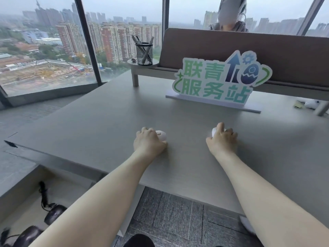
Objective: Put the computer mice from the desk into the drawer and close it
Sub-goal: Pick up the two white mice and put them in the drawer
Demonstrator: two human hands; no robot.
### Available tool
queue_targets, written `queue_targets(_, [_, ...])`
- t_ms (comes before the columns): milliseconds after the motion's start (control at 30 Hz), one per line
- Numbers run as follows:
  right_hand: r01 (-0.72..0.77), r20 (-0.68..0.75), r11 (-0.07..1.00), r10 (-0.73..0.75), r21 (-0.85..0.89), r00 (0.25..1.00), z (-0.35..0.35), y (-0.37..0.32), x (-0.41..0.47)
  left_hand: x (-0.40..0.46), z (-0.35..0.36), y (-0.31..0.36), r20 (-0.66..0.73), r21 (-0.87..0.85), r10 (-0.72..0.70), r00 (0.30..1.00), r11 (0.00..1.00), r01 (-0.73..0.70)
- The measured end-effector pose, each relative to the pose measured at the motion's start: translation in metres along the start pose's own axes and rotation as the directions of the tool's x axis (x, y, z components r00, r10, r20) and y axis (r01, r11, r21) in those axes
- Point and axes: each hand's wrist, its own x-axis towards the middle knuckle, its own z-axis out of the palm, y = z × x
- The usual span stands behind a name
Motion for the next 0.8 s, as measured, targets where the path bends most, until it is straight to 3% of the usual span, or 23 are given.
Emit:
queue_targets(133, [0.220, -0.034, 0.949, -0.218, 0.224, 0.975, -0.012, -0.045, -0.039, -0.024, -0.026, -0.029, -0.089, -0.164, -0.087, 0.992, 0.984, 0.072])
queue_targets(300, [0.486, -0.081, 0.706, -0.524, 0.516, 0.848, -0.041, -0.143, -0.124, -0.069, -0.073, -0.105, -0.187, -0.281, -0.270, 0.944, 0.936, 0.212])
queue_targets(400, [0.572, -0.100, 0.548, -0.663, 0.611, 0.742, -0.040, -0.197, -0.185, -0.101, -0.098, -0.171, -0.179, -0.291, -0.435, 0.883, 0.880, 0.375])
queue_targets(500, [0.552, -0.003, 0.467, -0.762, 0.691, 0.648, -0.024, -0.237, -0.245, -0.142, -0.117, -0.233, -0.099, -0.264, -0.594, 0.798, 0.789, 0.554])
queue_targets(600, [0.506, 0.138, 0.454, -0.828, 0.733, 0.543, -0.001, -0.263, -0.304, -0.178, -0.123, -0.283, -0.021, -0.086, -0.659, 0.752, 0.750, 0.655])
queue_targets(700, [0.542, 0.273, 0.450, -0.885, 0.710, 0.376, 0.026, -0.285, -0.353, -0.203, -0.119, -0.319, 0.015, 0.037, -0.714, 0.700, 0.700, 0.714])
queue_targets(800, [0.464, 0.468, 0.571, -0.821, 0.677, 0.326, 0.058, -0.303, -0.381, -0.212, -0.109, -0.349, 0.055, 0.082, -0.754, 0.654, 0.657, 0.750])
